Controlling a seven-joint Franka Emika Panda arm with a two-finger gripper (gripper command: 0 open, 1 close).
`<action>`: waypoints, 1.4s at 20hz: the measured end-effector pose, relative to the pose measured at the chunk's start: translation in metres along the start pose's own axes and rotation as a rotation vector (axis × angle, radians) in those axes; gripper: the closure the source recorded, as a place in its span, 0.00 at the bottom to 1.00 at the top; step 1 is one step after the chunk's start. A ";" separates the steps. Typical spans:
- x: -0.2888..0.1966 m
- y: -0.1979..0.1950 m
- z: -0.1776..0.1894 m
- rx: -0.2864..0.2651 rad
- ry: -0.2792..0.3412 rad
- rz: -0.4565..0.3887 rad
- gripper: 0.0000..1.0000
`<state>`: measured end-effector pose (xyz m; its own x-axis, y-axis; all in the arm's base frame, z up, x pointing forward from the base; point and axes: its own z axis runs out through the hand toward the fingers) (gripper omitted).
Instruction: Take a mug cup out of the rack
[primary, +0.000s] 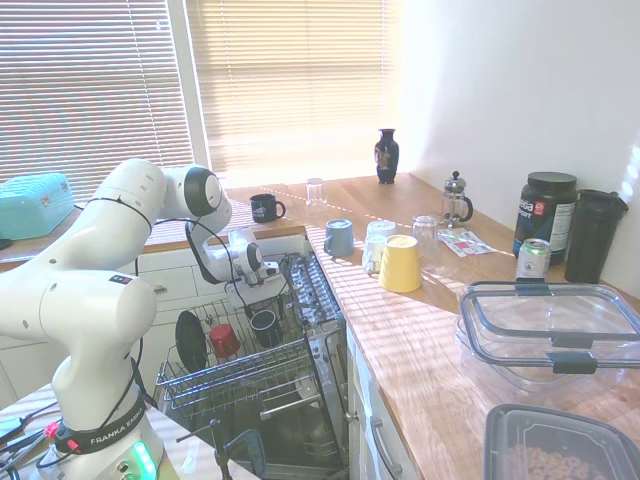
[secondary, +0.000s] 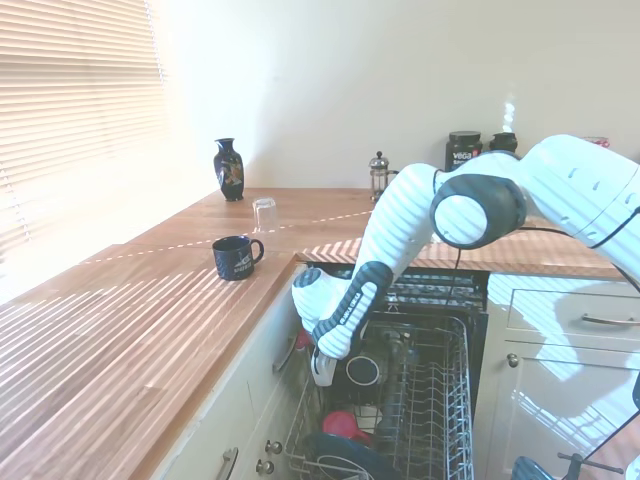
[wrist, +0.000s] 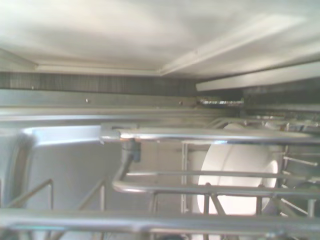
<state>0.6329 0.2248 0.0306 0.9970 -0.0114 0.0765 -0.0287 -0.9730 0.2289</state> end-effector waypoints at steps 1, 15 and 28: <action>0.000 0.002 0.002 0.001 -0.004 -0.002 1.00; 0.003 0.003 0.003 0.008 -0.029 -0.008 1.00; -0.004 -0.002 0.012 -0.041 -0.094 -0.018 1.00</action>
<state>0.6298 0.2241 0.0181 0.9997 -0.0169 -0.0187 -0.0112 -0.9629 0.2696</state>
